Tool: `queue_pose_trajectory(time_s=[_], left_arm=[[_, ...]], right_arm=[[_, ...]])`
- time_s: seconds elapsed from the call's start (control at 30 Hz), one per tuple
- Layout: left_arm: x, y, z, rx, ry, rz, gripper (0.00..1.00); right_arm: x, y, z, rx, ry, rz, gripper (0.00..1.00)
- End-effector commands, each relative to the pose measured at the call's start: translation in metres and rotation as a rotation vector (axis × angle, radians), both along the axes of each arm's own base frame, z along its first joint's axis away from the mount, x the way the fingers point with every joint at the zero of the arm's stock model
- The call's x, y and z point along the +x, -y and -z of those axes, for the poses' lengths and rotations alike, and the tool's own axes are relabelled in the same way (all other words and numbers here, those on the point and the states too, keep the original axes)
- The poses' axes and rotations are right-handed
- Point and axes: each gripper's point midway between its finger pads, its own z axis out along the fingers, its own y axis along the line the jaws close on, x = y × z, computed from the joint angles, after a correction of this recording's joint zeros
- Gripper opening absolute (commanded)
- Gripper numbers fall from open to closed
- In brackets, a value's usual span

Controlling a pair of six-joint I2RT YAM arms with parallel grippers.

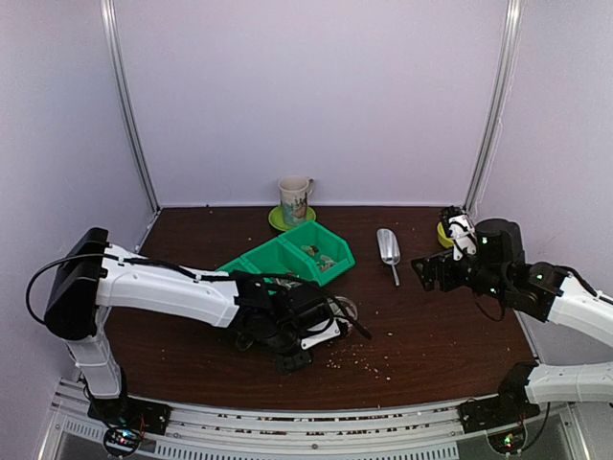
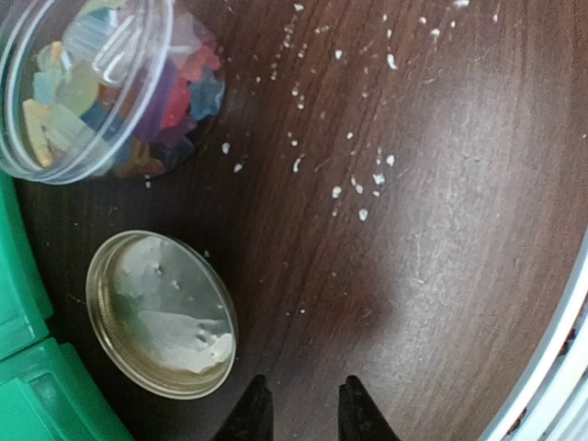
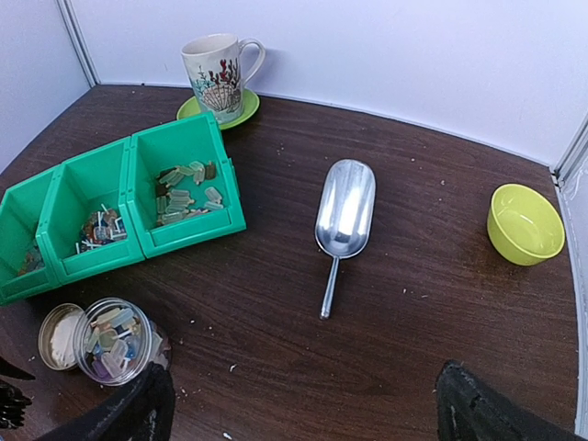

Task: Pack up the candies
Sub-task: Pick up the box lid from the center of the board.

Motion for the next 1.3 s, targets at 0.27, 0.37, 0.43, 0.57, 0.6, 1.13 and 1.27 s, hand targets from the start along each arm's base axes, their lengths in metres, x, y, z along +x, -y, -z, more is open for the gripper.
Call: queue_pose_trajectory(time_s=[0.27, 0.37, 0.43, 0.57, 0.6, 1.13, 1.27], left_arm=[[0.009, 0.002, 0.032, 0.075, 0.047, 0.024, 0.25], [0.013, 0.001, 0.033, 0.077, 0.068, 0.013, 0.25], [0.014, 0.002, 0.032, 0.066, 0.076, 0.012, 0.25], [0.015, 0.002, 0.03, 0.047, 0.087, 0.012, 0.26], [0.015, 0.002, 0.03, 0.043, 0.086, 0.013, 0.26], [0.025, 0.003, 0.016, 0.001, 0.159, -0.008, 0.28], [0.026, 0.004, 0.013, -0.012, 0.168, -0.009, 0.28]], right_arm=[[-0.004, -0.006, 0.002, 0.019, -0.02, -0.027, 0.99], [-0.005, -0.006, 0.004, 0.014, -0.024, -0.032, 1.0], [-0.005, -0.006, 0.004, 0.013, -0.026, -0.035, 0.99], [-0.005, -0.008, 0.003, 0.017, -0.028, -0.04, 1.0], [-0.005, -0.008, 0.004, 0.017, -0.03, -0.041, 1.0], [-0.004, -0.014, 0.013, 0.009, -0.055, -0.063, 0.99], [-0.004, -0.015, 0.015, 0.005, -0.057, -0.067, 1.0]])
